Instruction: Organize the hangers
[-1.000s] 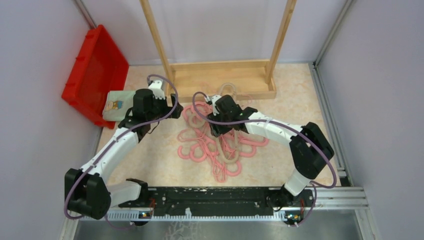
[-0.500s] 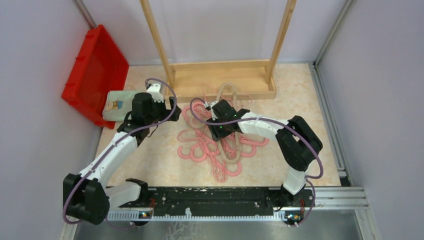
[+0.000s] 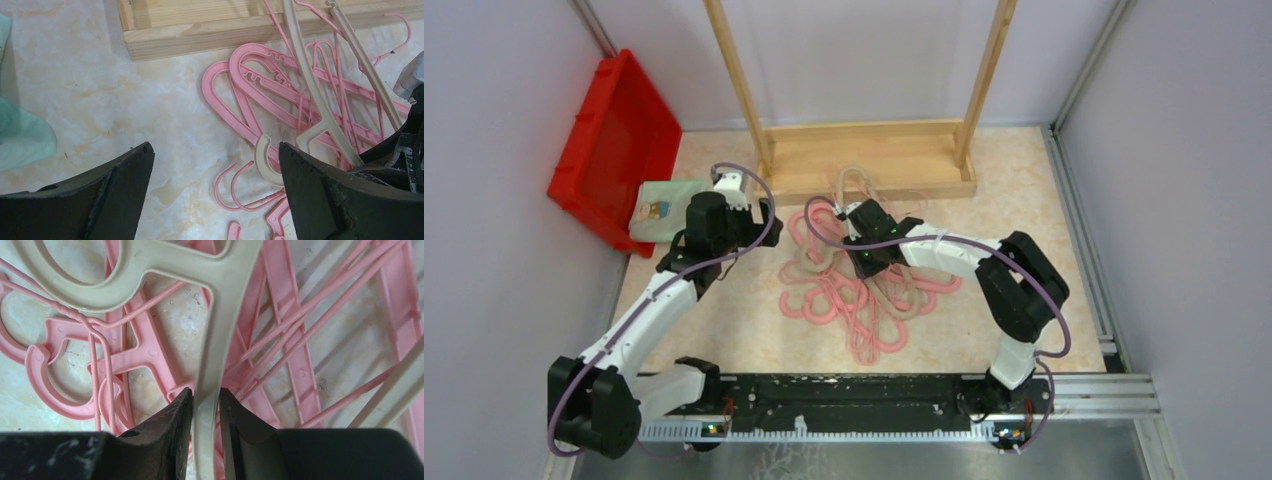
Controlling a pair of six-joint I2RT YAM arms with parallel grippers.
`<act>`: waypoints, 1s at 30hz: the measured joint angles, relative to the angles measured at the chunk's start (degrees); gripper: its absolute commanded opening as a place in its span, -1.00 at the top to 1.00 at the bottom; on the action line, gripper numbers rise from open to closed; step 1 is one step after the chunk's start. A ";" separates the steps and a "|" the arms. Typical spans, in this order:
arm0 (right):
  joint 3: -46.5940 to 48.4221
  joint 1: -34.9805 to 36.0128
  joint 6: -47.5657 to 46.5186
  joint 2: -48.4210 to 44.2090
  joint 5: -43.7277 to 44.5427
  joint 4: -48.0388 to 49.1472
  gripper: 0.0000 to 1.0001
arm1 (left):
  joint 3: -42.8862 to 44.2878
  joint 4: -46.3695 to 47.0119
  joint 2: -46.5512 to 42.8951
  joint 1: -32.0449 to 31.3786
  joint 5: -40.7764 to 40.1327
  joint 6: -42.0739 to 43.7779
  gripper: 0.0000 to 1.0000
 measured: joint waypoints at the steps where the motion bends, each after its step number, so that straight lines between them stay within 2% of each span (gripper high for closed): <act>1: 0.00 0.02 0.02 -0.15 0.22 -0.31 0.52 | -0.07 0.02 -0.22 0.00 -0.11 0.00 -0.99; 9: 0.72 0.02 -0.15 -8.15 2.51 -6.84 0.65 | -0.09 0.02 -0.87 0.00 -1.38 -0.11 -1.00; 10: 1.40 0.00 -0.17 -9.70 2.73 -7.63 0.71 | -0.09 0.02 -0.87 0.00 -1.53 -0.15 -1.00; 15: 8.39 -0.09 -0.96 -14.16 3.41 -11.06 0.75 | -0.07 0.02 -0.87 0.00 -2.01 -0.15 -1.00; 18: 13.11 -1.33 -0.98 -14.45 2.62 -11.98 1.00 | -0.04 0.02 -0.87 0.00 -2.43 -0.15 -0.99; 25: 25.40 -10.49 1.01 -11.93 -1.64 -11.37 1.00 | 0.04 0.02 -1.31 0.00 -3.10 -0.17 -1.00; 30: 32.35 -13.16 1.46 -7.61 -3.67 -10.25 1.00 | 0.04 0.00 -3.26 0.00 -4.02 -0.13 -0.99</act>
